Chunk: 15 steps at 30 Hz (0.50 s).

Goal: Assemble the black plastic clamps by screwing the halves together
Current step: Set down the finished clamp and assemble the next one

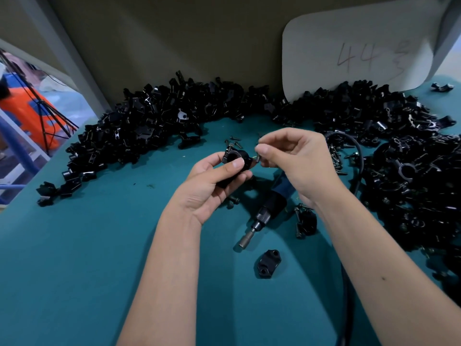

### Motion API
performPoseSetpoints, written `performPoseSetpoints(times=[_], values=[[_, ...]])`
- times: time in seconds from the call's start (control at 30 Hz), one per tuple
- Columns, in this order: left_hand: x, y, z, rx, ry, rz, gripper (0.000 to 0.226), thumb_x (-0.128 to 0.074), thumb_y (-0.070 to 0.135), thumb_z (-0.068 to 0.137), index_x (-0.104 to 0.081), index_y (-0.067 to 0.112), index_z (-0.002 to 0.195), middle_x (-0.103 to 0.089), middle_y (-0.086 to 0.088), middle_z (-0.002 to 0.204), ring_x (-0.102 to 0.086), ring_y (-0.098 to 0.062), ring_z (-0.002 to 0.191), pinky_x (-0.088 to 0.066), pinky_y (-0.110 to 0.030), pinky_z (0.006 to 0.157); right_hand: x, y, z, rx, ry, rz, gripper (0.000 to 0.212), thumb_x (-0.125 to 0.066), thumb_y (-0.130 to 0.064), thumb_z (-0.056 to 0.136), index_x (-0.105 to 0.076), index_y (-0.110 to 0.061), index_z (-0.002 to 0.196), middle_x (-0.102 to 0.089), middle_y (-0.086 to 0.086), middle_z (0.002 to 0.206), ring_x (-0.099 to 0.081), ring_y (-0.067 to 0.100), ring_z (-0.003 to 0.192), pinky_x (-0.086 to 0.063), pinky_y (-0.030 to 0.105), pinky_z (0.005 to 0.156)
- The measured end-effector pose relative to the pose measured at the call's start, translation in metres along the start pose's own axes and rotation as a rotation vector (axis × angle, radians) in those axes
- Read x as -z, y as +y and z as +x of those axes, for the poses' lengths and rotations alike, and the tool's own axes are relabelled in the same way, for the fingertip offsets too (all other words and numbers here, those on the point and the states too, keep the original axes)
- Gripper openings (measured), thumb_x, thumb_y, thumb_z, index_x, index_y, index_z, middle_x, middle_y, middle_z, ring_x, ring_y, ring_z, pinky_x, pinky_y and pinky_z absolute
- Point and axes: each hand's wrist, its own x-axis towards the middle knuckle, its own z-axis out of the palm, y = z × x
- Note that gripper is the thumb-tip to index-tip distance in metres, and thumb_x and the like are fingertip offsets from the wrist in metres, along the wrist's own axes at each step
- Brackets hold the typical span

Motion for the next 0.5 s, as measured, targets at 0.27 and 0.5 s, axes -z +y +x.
performPoseSetpoints(times=[0.27, 0.5], values=[[0.018, 0.014, 0.002, -0.197, 0.291, -0.161, 0.033, -0.079, 0.005, 0.077, -0.067, -0.005, 0.106, -0.078, -0.018, 0.101, -0.076, -0.017, 0.080, -0.058, -0.017, 0.068, -0.007, -0.005, -0.002, -0.063, -0.112, 0.059, 0.013, -0.067, 0.008, 0.094, -0.074, 0.001, 0.102, -0.079, 0.017, 0.093, -0.078, 0.031, 0.086, -0.063, 0.032, 0.078], [0.033, 0.015, 0.003, -0.208, 0.595, -0.146, 0.024, -0.081, -0.004, 0.083, -0.069, -0.009, 0.104, -0.079, -0.016, 0.089, -0.079, -0.023, 0.081, -0.060, -0.021, 0.070, 0.003, -0.001, 0.015, -0.020, 0.079, -0.633, 0.021, -0.067, 0.001, 0.094, -0.076, -0.017, 0.092, -0.075, -0.004, 0.075, -0.074, 0.009, 0.070, -0.064, 0.030, 0.073]])
